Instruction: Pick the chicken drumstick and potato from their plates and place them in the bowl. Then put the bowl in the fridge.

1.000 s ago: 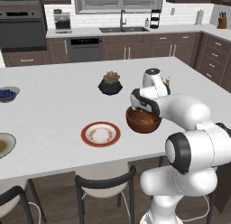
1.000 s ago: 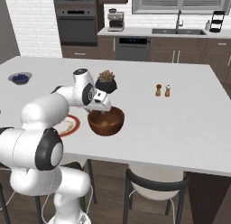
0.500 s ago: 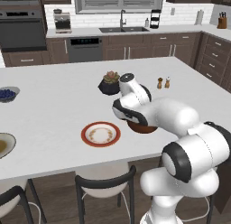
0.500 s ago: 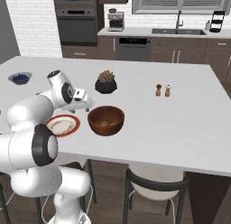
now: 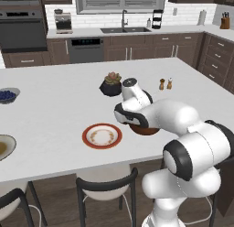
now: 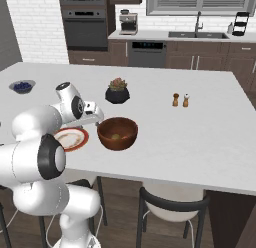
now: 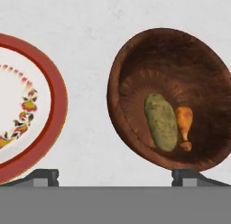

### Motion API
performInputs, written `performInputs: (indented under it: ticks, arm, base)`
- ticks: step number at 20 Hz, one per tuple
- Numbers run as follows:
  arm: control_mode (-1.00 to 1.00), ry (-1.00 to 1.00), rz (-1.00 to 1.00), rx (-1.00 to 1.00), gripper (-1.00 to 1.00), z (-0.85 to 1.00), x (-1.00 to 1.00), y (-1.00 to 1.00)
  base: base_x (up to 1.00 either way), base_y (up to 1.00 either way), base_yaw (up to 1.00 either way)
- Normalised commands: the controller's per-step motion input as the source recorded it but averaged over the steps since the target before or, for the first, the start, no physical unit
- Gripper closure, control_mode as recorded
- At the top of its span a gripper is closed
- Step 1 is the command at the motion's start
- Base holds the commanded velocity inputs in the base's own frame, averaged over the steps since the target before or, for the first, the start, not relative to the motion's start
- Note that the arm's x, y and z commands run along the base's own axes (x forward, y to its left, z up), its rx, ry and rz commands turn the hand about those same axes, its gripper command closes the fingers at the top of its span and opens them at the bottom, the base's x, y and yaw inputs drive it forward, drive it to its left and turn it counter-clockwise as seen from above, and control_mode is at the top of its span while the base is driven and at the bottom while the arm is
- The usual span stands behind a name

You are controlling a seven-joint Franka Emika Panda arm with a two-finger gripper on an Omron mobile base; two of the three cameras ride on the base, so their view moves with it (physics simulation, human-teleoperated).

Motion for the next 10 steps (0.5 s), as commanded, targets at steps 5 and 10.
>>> performInputs:
  ticks: [5,10]
  arm:
    - [-1.0,0.02,0.1,0.0,-1.0,-0.11,0.19,-0.02]
    - [-1.0,-0.01,0.16,0.0,-1.0,-0.09,0.32,0.0]
  base:
    - [0.0,0.0,0.0]
    - [0.0,0.0,0.0]
